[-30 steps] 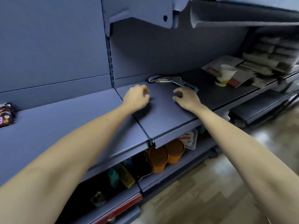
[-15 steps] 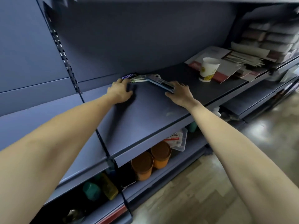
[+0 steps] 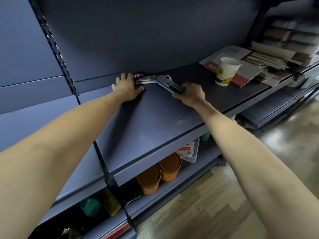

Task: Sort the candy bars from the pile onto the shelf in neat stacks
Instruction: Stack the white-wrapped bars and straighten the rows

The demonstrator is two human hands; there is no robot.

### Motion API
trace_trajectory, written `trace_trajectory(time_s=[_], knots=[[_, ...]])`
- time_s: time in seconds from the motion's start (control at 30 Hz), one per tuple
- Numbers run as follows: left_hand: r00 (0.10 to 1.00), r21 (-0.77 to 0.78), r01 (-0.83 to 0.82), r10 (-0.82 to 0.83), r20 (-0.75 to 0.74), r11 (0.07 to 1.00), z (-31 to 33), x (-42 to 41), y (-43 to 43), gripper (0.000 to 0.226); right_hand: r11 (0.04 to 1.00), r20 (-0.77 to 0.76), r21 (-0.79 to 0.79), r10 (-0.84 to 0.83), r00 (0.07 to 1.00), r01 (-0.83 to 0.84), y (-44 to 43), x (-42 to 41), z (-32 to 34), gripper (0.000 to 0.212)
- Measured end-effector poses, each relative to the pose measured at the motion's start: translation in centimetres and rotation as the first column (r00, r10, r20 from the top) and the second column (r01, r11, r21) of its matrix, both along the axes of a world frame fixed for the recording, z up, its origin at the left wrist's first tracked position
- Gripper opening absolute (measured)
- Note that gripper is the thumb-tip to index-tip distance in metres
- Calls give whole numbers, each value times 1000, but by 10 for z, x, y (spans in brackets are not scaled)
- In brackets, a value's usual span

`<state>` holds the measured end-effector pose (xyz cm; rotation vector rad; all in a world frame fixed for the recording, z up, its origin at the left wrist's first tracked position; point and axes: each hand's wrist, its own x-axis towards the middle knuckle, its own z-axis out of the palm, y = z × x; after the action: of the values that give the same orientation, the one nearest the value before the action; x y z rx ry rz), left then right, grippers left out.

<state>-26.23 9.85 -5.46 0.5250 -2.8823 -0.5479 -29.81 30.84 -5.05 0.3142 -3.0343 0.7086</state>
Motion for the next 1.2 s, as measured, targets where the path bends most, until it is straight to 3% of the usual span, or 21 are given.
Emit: trace_trajectory(time_s=[0.17,0.27,0.4,0.5,0.77,1.0,1.2], knots=[[996,179,-36,50,-75,983,0,-11,0,67,999,-14,-51,16,1000,-17,-7,11,1,43],[995,100,-68,75,-67,993,-6,-12,-2,56,994,-26,-108,11,1000,-14,-8,20,-1,41],[992,47,13,-6,-128,999,-13,-6,-15,47,986,-96,-168,-25,995,9,-14,33,-4,32],[976,106,26,-3,-219,994,-17,13,-27,39,964,-124,-267,-39,992,4,-25,46,-3,28],[891,314,-31,169,-422,949,5,110,-75,33,939,-151,-313,100,984,-143,-68,101,9,22],[828,582,-131,411,-380,802,27,220,-159,35,916,-189,-292,226,956,-275,-148,177,16,22],[863,809,13,402,-306,588,31,329,-206,24,889,-319,-76,406,856,-451,-232,266,20,20]])
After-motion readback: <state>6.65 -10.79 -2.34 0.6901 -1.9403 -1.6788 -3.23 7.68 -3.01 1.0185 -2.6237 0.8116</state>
